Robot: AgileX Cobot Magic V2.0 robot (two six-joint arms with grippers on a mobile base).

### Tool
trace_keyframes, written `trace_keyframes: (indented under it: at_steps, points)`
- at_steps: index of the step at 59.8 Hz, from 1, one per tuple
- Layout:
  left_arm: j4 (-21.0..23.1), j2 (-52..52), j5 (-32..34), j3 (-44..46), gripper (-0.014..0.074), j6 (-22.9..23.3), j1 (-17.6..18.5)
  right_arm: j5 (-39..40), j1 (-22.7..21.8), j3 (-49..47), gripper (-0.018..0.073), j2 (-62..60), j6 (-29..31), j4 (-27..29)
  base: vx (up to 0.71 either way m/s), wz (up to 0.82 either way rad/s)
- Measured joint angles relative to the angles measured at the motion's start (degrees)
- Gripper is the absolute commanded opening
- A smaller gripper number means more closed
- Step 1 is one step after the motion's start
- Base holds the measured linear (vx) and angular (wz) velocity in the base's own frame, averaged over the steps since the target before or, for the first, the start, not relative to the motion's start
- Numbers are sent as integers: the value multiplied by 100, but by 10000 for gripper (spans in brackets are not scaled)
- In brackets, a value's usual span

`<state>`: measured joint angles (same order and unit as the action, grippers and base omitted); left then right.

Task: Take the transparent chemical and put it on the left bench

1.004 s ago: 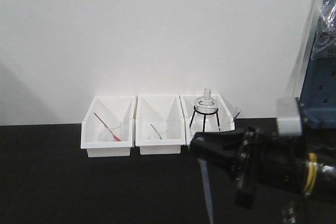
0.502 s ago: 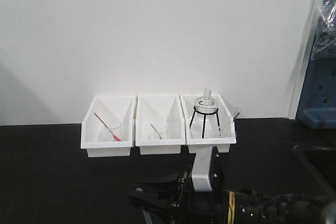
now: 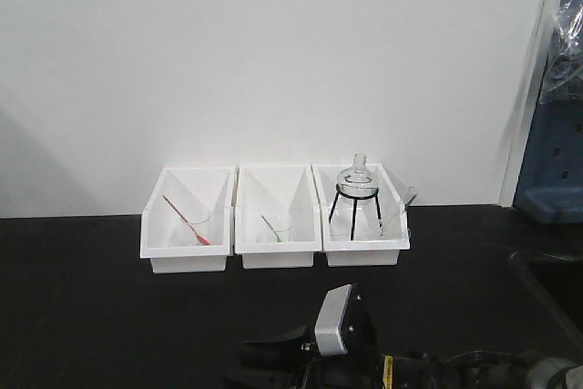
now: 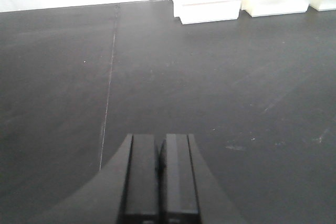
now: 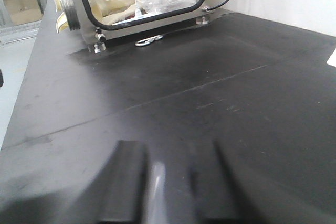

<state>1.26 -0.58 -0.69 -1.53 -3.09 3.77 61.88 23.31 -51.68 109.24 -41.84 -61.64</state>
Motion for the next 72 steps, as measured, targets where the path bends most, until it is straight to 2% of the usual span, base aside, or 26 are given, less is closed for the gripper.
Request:
trace_keyframes:
  at_steps: [6,15,23,30,37,38,46,52,60,61,72]
  points:
    - [0,0,0,0,-3,0,0,0,0,0,564,0,-38,-7,0,0]
    - [0,0,0,0,-3,0,0,0,0,0,564,-6,-55,-13,0,0]
    - [0,0,0,0,-3,0,0,-39,0,0,520,-282,-55,45,0,0]
    - [0,0,0,0,-3,0,0,-258,0,0,427,-814,-69,315,0,0]
    - [0,0,0,0,-3,0,0,-1112,0,0,272,-1554,-324,603,0,0]
    - [0,0,0,0,-3,0,0,-1254,0,0,223,-1648,-399,604,0,0]
    - [0,0,0,0,-3,0,0,-3009,0,0,-16,-2587,-1087,544,0,0]
    - [0,0,0,0,-3,0,0,-4280,0,0,-10,-3208,-1665,292,0,0]
    - [0,0,0,0,-3,0,0,-5331,0,0,-8,-3824,-2188,-55,0,0]
    - [0,0,0,0,-3,0,0,-5639,0,0,-8,-4181,-2290,-150,0,0]
    - [0,0,0,0,-3,0,0,-5670,0,0,-8,-4295,-2300,-164,0,0]
